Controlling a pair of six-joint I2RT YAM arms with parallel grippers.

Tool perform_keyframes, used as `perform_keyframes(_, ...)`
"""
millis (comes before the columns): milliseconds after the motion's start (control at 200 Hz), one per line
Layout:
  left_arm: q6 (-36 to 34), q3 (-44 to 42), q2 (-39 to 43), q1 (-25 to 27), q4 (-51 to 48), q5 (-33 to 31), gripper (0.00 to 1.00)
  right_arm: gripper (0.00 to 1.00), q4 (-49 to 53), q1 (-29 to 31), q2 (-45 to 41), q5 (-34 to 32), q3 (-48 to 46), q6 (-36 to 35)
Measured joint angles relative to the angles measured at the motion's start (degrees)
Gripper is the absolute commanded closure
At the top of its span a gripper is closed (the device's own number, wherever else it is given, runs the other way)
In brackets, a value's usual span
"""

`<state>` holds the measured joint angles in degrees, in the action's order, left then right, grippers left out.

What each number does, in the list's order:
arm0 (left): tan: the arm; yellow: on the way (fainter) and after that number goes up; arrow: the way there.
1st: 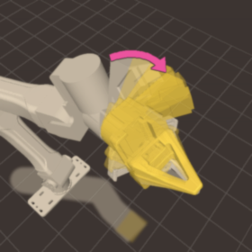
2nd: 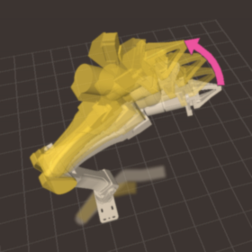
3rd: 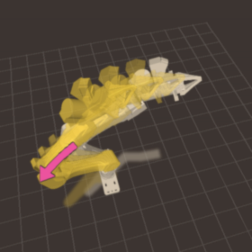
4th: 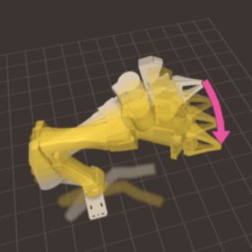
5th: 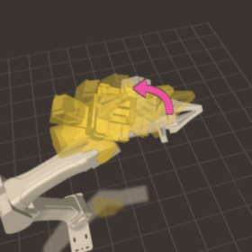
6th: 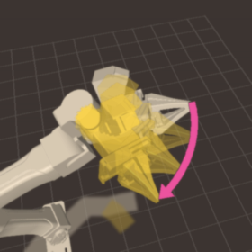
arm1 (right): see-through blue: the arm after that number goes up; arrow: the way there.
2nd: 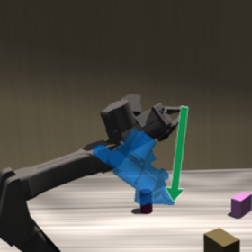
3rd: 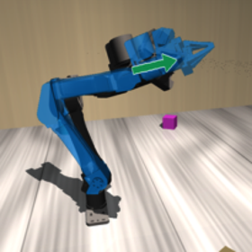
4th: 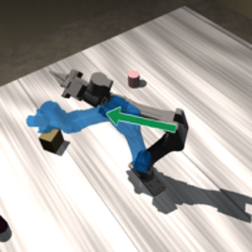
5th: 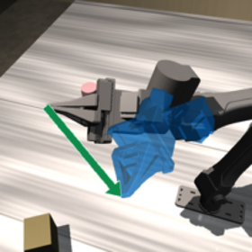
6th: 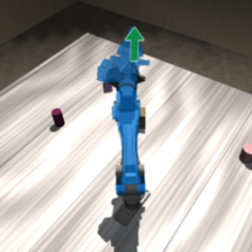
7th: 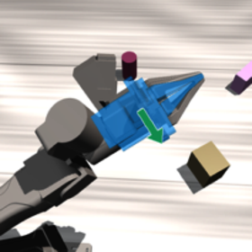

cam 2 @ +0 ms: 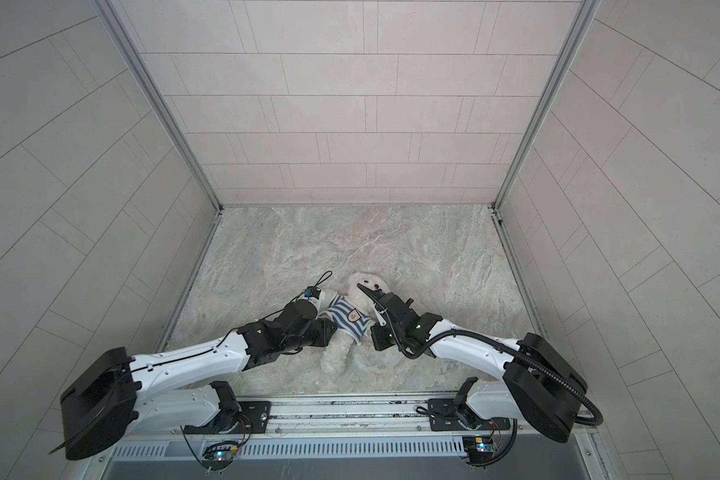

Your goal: Dress the teddy bear

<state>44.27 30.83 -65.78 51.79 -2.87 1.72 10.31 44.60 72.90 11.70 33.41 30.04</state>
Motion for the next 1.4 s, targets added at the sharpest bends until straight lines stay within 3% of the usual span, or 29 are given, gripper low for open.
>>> perform_keyframes(120, -1.27, 1.92, 4.92, 0.00, -2.99, -1.46, 0.72, 1.00, 0.31, 0.00, 0.02, -0.20, 0.00, -0.04)
perform_keyframes(240, -2.67, 6.10, 4.85, 0.00, -4.44, -2.03, 0.72, 1.00, 0.33, 0.00, 0.02, -0.35, 0.02, -0.09)
perform_keyframes(521, -4.72, 12.02, -7.15, -1.18, -3.74, -1.51, 0.76, 1.00, 0.46, 0.02, -0.17, -0.72, 0.00, -0.24)
perform_keyframes(661, -5.20, 10.91, -10.56, -1.49, -2.80, -1.20, 0.78, 1.00, 0.61, 0.02, -0.57, -1.05, 0.00, -0.24)
perform_keyframes(996, -4.39, 3.56, -8.72, -1.51, 1.22, -1.57, 0.78, 1.00, 0.44, 0.04, -0.94, -1.51, 0.00, -0.44)
perform_keyframes(1397, -4.02, 2.19, -6.03, -1.46, 0.96, -2.43, 0.77, 1.00, 0.50, 0.02, -1.38, -3.41, 0.00, -0.68)
